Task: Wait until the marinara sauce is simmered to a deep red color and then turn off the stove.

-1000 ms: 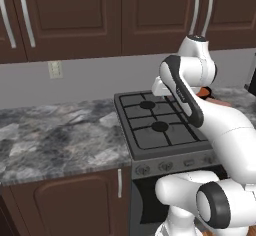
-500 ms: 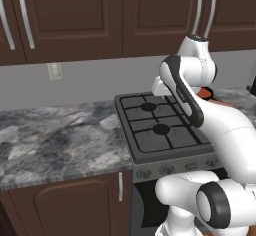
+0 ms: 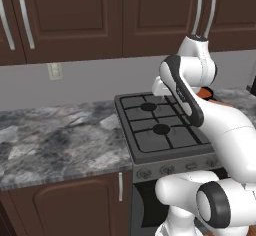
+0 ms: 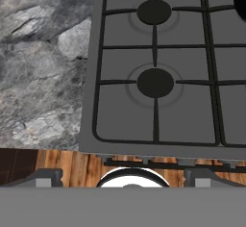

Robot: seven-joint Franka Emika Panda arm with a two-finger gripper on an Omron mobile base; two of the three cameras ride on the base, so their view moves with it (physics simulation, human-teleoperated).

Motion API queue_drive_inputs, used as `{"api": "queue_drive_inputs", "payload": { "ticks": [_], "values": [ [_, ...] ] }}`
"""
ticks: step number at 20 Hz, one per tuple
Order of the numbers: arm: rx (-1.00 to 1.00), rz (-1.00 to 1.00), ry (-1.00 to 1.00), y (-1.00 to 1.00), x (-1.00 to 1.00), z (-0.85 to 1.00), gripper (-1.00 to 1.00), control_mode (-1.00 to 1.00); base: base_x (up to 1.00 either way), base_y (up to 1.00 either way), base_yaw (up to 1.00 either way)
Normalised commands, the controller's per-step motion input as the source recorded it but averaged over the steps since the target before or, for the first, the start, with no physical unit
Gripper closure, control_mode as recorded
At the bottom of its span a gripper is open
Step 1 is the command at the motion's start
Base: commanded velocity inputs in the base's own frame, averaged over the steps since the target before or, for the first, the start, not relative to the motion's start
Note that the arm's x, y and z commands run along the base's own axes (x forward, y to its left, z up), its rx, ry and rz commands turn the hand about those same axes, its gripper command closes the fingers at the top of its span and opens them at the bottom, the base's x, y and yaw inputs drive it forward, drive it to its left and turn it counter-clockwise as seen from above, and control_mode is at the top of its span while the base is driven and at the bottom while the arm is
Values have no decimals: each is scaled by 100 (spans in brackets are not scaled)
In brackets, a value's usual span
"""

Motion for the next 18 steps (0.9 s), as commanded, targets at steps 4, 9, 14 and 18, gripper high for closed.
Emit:
{"api": "queue_drive_inputs", "payload": {
  "ticks": [4, 9, 14, 18],
  "values": [
    [0, 0, 0, 0, 0, 0, -100, 100, 0, 0, 0],
    [0, 0, 0, 0, 0, 0, -100, -100, 0, 0, 0],
    [0, 0, 0, 0, 0, 0, -100, -100, 0, 0, 0],
    [5, 0, -4, -35, -13, -12, -100, -100, 0, 0, 0]
  ]
}}
